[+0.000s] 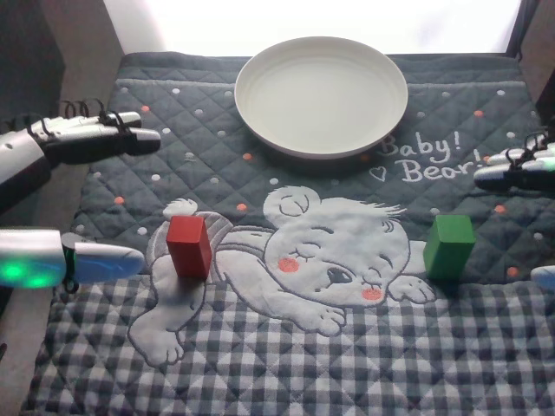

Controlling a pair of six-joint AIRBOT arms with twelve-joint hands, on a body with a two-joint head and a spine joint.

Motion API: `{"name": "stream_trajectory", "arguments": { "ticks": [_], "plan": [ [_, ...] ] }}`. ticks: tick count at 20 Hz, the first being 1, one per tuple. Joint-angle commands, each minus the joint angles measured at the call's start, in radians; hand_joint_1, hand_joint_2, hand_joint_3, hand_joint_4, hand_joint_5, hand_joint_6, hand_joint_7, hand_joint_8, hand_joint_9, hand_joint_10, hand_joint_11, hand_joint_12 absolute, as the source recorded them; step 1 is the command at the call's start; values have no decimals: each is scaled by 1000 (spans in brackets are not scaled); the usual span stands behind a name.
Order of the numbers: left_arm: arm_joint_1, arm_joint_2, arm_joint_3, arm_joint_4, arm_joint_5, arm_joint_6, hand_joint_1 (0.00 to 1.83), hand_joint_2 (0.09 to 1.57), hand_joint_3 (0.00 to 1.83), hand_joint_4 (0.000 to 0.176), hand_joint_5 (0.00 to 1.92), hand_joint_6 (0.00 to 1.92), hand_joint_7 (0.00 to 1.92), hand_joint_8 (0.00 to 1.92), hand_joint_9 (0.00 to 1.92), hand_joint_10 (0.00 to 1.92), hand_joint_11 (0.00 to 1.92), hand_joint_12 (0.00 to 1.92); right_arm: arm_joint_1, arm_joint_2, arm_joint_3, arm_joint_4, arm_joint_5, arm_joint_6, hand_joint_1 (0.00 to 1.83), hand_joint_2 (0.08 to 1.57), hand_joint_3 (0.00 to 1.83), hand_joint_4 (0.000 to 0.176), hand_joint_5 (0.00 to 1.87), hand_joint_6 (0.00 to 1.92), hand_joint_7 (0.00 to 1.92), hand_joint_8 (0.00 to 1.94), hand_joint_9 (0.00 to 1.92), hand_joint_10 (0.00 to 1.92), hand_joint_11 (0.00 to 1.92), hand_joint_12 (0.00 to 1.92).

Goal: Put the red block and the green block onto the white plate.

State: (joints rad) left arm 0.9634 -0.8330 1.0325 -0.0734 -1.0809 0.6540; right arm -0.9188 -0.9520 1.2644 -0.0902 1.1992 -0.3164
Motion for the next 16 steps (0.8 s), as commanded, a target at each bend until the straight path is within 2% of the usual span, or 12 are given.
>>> {"name": "stream_trajectory", "arguments": {
  "ticks": [1,2,5,7,8,9,10,11,12,13,15,16],
  "plan": [
    [-18,-2,4,-3,-111,-8,731,990,13,0,365,6,165,5,124,37,0,482,7,-6,11,26,113,16,772,1037,10,92,421,5,373,7,321,38,9,910],
    [-29,-6,6,11,-100,-8,770,981,0,0,361,0,156,0,118,15,0,447,8,-17,21,20,118,33,744,1015,0,130,358,0,311,0,294,9,6,865],
    [-82,-33,24,63,-57,-10,842,947,0,7,371,1,143,0,110,3,0,408,9,-29,31,18,157,45,665,929,3,151,238,0,255,0,291,0,100,583],
    [-114,-54,39,96,-28,-15,904,920,0,25,368,0,137,0,92,0,0,354,13,-33,34,18,174,45,760,901,0,168,185,1,191,0,276,0,142,482],
    [-130,-64,47,111,-13,-20,908,917,0,56,333,0,132,0,88,0,0,344,24,-33,35,16,178,45,809,902,1,174,180,0,162,0,272,0,149,484],
    [-145,-72,54,128,4,-27,908,917,0,56,333,0,132,0,88,0,0,344,50,-36,36,2,175,44,809,902,1,174,180,0,162,0,272,0,149,484],
    [-157,-74,57,149,22,-35,830,916,0,78,297,0,103,0,81,2,0,370,96,-45,40,-36,151,43,701,874,3,176,75,12,161,10,355,3,150,952],
    [-158,-74,57,156,29,-40,826,909,0,67,304,5,88,0,75,0,0,384,132,-57,47,-69,131,43,705,852,0,176,71,14,161,11,369,7,157,1008],
    [-159,-75,58,162,38,-41,850,900,0,33,305,2,108,2,95,4,0,497,158,-70,54,-93,113,43,784,855,0,176,139,21,163,6,217,2,31,818],
    [-164,-79,60,167,48,-41,841,892,0,27,300,4,112,1,108,5,0,595,172,-77,59,-109,100,43,818,863,0,176,193,12,177,3,177,0,16,717],
    [-190,-99,76,194,88,-42,848,873,0,62,269,0,152,7,166,17,0,681,191,-92,69,-130,75,44,826,868,0,176,77,0,184,0,170,0,36,638],
    [-197,-107,82,204,103,-44,853,865,0,95,224,3,175,6,177,11,0,559,192,-97,72,-133,68,45,859,874,0,176,197,3,181,0,179,1,57,586]
  ]
}}
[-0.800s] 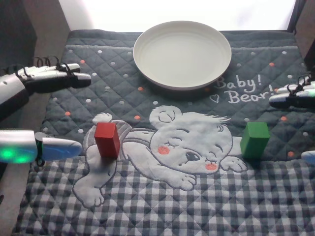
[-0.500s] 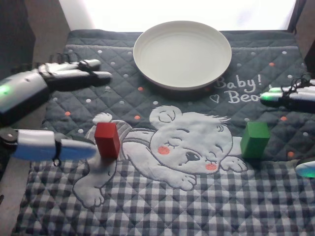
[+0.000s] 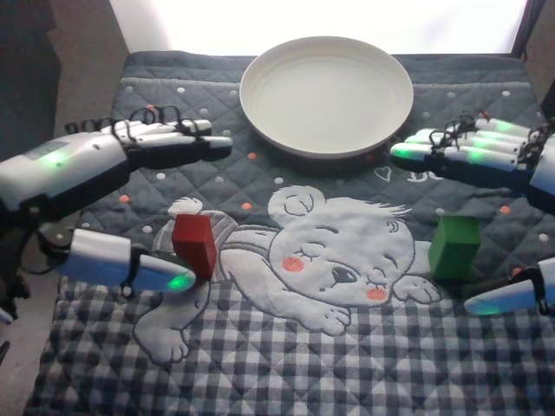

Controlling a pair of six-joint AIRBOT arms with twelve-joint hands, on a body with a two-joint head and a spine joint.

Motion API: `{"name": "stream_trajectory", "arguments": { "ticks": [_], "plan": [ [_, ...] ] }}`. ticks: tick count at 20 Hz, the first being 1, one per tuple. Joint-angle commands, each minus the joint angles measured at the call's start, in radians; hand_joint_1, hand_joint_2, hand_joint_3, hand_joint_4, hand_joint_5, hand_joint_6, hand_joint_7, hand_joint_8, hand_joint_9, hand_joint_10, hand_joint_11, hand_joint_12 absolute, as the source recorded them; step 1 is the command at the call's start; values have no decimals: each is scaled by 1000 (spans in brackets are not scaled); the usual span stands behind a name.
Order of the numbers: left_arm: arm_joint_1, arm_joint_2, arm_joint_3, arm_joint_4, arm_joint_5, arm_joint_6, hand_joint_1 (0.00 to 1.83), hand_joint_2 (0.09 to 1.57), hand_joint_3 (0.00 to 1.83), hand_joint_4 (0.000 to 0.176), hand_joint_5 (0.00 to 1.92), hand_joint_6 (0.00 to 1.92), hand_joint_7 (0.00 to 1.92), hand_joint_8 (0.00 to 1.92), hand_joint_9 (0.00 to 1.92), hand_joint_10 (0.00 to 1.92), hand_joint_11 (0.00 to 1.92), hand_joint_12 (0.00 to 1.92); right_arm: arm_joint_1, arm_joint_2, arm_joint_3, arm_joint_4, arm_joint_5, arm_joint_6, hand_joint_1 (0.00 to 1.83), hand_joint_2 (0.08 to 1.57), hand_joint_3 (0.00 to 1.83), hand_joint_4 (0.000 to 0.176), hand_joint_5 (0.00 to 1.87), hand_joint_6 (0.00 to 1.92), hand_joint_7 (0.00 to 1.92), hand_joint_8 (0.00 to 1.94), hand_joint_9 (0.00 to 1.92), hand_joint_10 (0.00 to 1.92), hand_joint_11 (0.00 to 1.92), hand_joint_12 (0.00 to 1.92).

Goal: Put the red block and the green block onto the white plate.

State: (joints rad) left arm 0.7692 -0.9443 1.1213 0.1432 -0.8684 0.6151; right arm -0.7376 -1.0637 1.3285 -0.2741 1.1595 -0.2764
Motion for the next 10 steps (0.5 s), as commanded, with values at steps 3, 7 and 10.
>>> {"name": "stream_trajectory", "arguments": {
  "ticks": [3,7,10],
  "plan": [
    [-27,-23,17,26,-47,-15,932,858,1,61,234,0,95,2,84,3,0,252,13,-1,21,40,75,12,806,868,0,176,246,10,184,11,160,19,84,485],
    [-38,-35,30,45,-8,-18,933,850,1,71,320,0,186,4,168,14,0,660,13,-17,32,39,53,15,876,884,2,176,334,4,334,9,312,10,93,713],
    [-41,-35,33,45,-4,-18,1004,845,0,37,342,2,301,5,280,18,0,882,13,-23,32,39,52,15,928,886,0,129,448,1,499,2,526,10,94,939]
  ]
}}
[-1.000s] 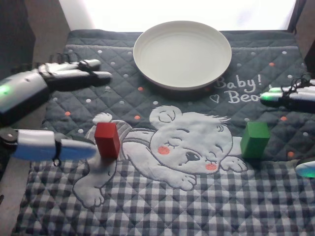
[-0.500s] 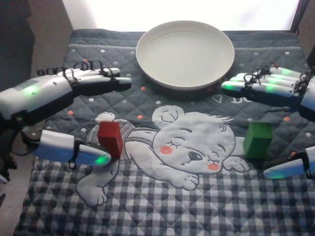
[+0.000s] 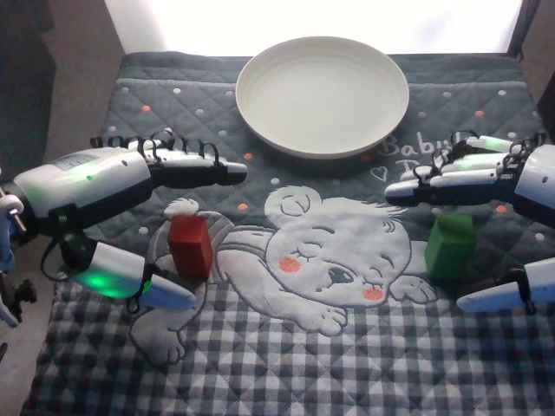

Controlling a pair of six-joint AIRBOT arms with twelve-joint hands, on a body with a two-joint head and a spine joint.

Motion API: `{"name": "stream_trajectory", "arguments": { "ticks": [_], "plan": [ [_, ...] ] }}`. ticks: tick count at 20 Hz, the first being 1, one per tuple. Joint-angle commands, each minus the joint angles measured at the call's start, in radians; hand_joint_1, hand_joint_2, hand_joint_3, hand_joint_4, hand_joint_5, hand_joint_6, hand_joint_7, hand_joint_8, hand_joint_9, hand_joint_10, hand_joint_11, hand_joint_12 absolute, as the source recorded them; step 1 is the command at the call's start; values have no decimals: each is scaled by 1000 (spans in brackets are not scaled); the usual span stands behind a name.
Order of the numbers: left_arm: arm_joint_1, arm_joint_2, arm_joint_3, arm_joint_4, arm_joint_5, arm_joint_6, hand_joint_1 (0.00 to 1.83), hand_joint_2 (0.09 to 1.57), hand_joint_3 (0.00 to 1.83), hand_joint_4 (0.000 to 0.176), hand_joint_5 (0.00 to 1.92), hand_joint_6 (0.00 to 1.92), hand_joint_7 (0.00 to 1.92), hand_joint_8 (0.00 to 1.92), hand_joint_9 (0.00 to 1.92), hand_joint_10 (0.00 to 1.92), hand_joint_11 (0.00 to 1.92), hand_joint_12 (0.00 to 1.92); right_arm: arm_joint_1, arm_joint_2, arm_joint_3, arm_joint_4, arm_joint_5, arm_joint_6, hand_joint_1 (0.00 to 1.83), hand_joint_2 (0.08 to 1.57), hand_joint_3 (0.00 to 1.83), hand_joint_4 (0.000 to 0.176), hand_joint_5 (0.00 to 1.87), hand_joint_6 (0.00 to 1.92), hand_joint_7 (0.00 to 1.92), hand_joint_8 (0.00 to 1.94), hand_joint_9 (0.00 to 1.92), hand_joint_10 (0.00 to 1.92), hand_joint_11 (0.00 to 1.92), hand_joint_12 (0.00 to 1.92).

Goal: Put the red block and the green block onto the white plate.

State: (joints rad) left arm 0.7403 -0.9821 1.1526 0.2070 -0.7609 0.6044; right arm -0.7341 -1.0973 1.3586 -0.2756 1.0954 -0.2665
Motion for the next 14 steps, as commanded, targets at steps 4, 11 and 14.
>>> {"name": "stream_trajectory", "arguments": {
  "ticks": [4,11,14],
  "plan": [
    [-15,2,3,-19,-109,-7,1000,863,2,71,369,4,263,3,243,5,0,776,9,4,2,42,116,6,1028,943,4,82,525,8,584,10,634,20,113,1114],
    [-16,-9,10,-21,-102,-7,1030,956,3,0,612,5,640,11,612,30,152,1003,9,-10,8,52,116,6,1156,1008,1,0,828,0,922,43,918,262,545,1245],
    [-17,-26,21,-29,-90,-7,1251,1078,2,0,1220,345,933,1019,1024,525,641,1400,9,-14,13,56,116,6,1129,1116,4,0,958,945,828,395,783,204,456,1113]
  ]
}}
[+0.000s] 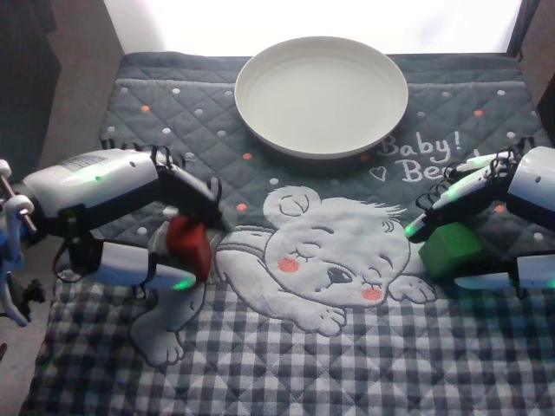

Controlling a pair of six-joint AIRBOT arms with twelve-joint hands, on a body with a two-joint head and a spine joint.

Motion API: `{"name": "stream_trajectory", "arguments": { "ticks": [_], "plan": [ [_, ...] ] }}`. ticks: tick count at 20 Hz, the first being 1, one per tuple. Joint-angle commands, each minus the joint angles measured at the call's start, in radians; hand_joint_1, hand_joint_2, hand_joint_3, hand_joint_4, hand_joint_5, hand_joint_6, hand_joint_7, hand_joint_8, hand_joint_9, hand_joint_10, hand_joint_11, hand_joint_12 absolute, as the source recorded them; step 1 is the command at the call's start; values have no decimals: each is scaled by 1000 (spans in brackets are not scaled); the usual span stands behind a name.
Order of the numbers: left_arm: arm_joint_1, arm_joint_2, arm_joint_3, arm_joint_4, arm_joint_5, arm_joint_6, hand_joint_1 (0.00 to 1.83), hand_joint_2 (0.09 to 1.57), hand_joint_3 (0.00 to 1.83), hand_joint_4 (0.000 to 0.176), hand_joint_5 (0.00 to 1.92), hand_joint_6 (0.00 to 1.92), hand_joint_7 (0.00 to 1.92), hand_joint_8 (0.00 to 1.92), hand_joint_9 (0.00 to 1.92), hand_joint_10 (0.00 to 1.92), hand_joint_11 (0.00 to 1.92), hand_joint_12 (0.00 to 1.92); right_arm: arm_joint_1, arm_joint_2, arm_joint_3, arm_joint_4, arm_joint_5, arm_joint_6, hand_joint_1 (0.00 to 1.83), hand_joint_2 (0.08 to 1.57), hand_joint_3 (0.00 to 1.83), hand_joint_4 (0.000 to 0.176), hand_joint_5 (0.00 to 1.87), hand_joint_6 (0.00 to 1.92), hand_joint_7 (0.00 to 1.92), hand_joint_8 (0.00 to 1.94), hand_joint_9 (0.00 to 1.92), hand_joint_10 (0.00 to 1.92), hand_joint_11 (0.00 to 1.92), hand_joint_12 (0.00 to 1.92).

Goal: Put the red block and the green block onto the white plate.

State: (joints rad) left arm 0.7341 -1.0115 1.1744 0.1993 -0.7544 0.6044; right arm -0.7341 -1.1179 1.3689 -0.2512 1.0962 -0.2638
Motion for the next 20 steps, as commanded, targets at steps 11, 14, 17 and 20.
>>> {"name": "stream_trajectory", "arguments": {
  "ticks": [11,14,17,20],
  "plan": [
    [-124,-86,99,-72,-155,2,1277,1067,0,0,1311,153,1008,1175,873,1038,568,1621,78,-3,58,61,114,12,1199,1078,0,0,1107,694,882,1536,857,1811,834,1889],
    [-232,-133,157,-75,-168,27,1280,1080,0,0,1283,146,993,1215,828,1288,571,1630,180,-55,127,61,98,11,1243,1113,3,0,1089,586,912,1351,865,1463,785,1676],
    [-327,-215,259,-111,-139,49,1282,1059,0,0,1363,83,998,1160,815,1108,513,1533,293,-155,240,62,26,11,1245,1143,0,0,1113,549,811,1428,718,1387,610,1787],
    [-374,-310,389,-154,-55,51,1247,1071,2,0,1025,971,1140,663,1115,221,770,1048,359,-241,345,77,-77,-18,1115,1166,0,0,702,267,551,1520,555,1887,711,1920]
  ]
}}
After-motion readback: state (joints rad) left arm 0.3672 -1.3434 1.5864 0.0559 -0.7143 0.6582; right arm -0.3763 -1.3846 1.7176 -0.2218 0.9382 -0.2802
